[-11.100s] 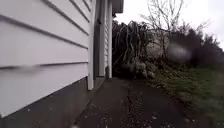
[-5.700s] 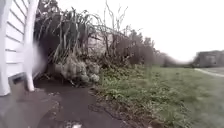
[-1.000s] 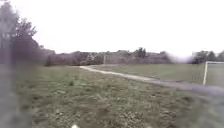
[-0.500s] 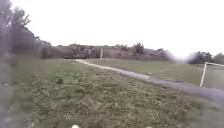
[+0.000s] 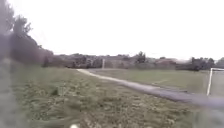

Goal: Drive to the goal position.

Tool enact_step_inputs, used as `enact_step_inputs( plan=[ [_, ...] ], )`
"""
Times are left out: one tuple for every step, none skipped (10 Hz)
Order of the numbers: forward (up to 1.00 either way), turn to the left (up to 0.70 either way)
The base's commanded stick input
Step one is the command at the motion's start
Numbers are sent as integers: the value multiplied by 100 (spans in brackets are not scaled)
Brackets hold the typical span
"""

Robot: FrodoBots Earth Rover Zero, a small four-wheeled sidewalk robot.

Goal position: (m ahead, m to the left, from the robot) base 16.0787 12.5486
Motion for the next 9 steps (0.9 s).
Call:
enact_step_inputs(
  plan=[
    [70,0],
    [70,0],
    [70,0],
    [70,0],
    [70,0],
    [70,0],
    [70,0],
    [70,0],
    [70,0]
  ],
)
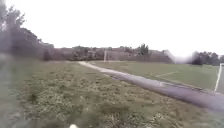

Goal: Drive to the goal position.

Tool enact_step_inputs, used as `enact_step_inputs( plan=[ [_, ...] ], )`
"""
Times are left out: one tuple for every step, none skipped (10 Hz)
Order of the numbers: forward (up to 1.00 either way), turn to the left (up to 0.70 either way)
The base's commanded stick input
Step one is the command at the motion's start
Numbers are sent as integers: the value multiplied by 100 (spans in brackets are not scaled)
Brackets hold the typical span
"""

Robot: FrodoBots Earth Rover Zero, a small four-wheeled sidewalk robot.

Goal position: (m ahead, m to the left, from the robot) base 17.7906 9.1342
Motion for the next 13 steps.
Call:
enact_step_inputs(
  plan=[
    [70,0],
    [70,0],
    [70,0],
    [70,0],
    [70,0],
    [70,0],
    [70,0],
    [70,0],
    [70,0],
    [70,0],
    [70,0],
    [70,0],
    [70,0]
  ],
)
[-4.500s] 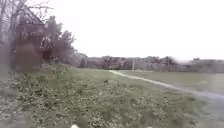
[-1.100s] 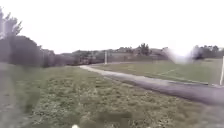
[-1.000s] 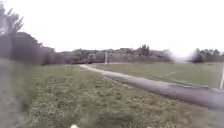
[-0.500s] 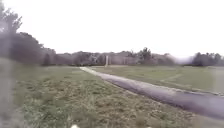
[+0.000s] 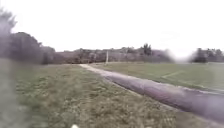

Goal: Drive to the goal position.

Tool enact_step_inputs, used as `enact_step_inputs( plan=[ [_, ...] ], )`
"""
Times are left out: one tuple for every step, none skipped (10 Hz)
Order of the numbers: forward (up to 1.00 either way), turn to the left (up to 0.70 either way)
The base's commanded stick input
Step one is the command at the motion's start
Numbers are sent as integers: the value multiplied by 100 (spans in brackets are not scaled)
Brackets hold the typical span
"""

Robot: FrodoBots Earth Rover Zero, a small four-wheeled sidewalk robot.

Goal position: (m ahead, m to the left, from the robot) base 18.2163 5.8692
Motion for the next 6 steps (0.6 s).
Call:
enact_step_inputs(
  plan=[
    [70,0],
    [70,0],
    [70,0],
    [70,0],
    [70,0],
    [70,0]
  ],
)
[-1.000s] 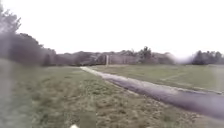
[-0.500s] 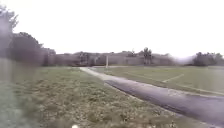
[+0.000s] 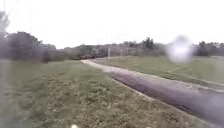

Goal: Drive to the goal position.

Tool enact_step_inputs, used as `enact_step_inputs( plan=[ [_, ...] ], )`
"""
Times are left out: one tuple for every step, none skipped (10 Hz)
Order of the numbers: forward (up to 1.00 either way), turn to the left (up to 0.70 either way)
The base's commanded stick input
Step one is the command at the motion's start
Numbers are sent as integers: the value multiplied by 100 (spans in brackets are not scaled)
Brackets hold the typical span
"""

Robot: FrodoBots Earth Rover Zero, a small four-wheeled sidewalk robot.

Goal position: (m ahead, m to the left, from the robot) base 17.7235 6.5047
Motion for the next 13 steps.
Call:
enact_step_inputs(
  plan=[
    [70,0],
    [70,0],
    [70,0],
    [70,0],
    [70,0],
    [70,0],
    [70,0],
    [70,0],
    [70,0],
    [70,0],
    [70,0],
    [70,0],
    [70,0]
  ],
)
